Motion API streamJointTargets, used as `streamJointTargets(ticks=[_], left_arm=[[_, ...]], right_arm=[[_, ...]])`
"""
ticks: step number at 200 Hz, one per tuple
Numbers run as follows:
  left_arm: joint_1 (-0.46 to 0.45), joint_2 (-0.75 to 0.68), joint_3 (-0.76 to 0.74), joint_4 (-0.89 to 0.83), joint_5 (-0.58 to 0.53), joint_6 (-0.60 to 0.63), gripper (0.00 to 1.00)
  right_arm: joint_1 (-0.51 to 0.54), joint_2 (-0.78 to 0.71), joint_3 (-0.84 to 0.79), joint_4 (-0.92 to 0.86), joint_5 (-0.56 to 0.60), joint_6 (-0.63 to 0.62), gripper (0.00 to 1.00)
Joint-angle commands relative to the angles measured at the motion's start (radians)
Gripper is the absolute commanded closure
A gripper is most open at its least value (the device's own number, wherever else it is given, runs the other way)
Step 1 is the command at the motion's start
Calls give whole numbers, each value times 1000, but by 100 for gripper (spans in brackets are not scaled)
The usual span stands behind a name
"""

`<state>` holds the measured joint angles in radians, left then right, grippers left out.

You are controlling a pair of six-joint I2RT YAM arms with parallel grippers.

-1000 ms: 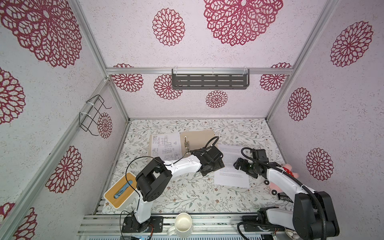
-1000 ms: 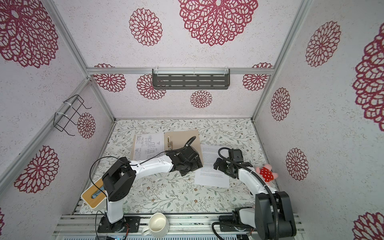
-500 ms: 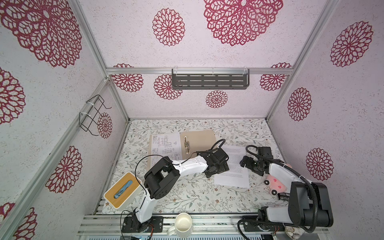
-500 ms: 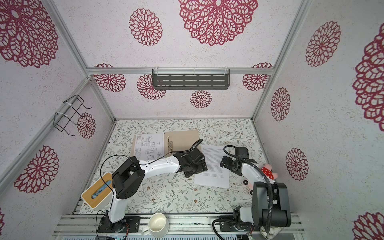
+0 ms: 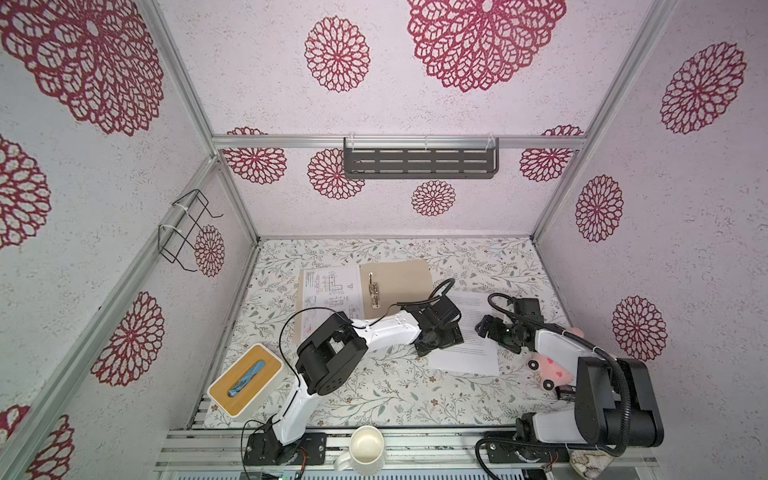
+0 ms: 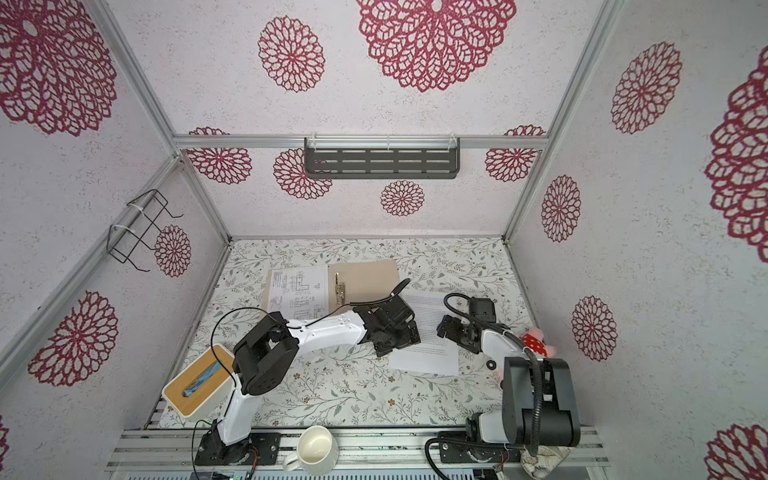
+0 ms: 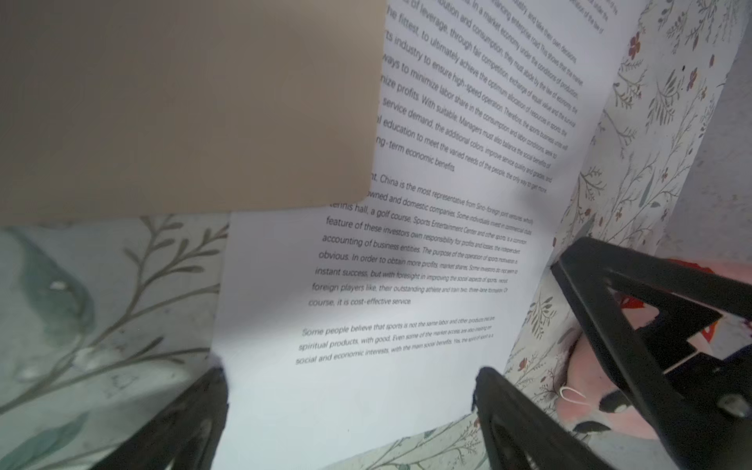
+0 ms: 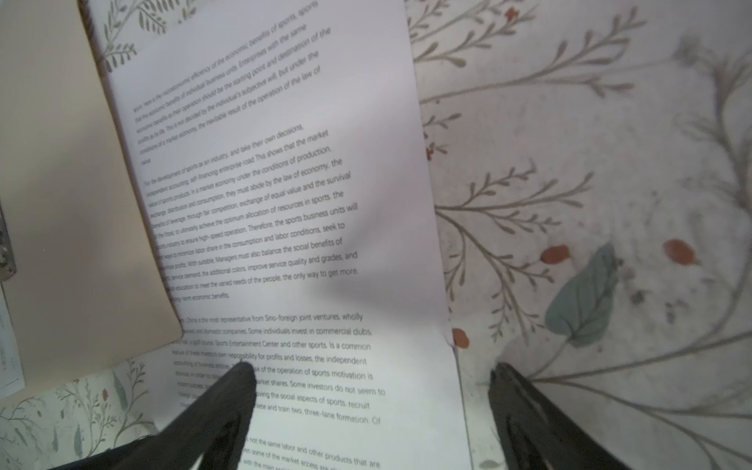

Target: Put the files into the folder

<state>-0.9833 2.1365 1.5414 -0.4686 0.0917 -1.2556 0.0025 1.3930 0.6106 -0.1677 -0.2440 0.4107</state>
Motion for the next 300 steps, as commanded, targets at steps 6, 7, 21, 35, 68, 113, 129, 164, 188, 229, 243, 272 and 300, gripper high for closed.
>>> streamJointTargets(ticks=[6, 7, 21, 35, 68, 113, 129, 164, 188, 229, 243, 272, 300], left_arm=[[-8, 46, -4, -39, 24, 5, 2], [-8, 46, -4, -39, 24, 5, 2], [-8, 44, -12, -38, 23, 2, 2], [-6, 43, -23, -30, 26, -3, 2], [-2, 39, -41, -16, 31, -8, 2], [6, 32, -67, 13, 35, -17, 2], [8, 27, -74, 27, 34, -17, 2], [14, 18, -96, 82, 36, -18, 2], [19, 5, -117, 117, 39, -19, 2], [25, -9, -133, 158, 41, -18, 2], [27, -14, -139, 172, 43, -18, 2], [31, -39, -161, 209, 33, -29, 2], [31, -70, -187, 233, 23, -45, 2]], right_arm=[[-2, 18, -44, -33, -64, 15, 7], [-2, 18, -45, -33, -67, 16, 8], [-2, 15, -55, -27, -89, 25, 8], [-2, 13, -67, -18, -116, 34, 8], [-2, 12, -81, -18, -151, 40, 8], [-2, 0, -98, -3, -212, 65, 8], [-2, -10, -103, 6, -238, 77, 8], [-2, -14, -118, 37, -309, 99, 9], [-2, -17, -128, 44, -331, 97, 10], [-2, -10, -140, 56, -397, 92, 19], [-2, -9, -146, 57, -411, 94, 25], [-2, -8, -149, 44, -413, 95, 39], [-2, -18, -152, 46, -414, 106, 49]])
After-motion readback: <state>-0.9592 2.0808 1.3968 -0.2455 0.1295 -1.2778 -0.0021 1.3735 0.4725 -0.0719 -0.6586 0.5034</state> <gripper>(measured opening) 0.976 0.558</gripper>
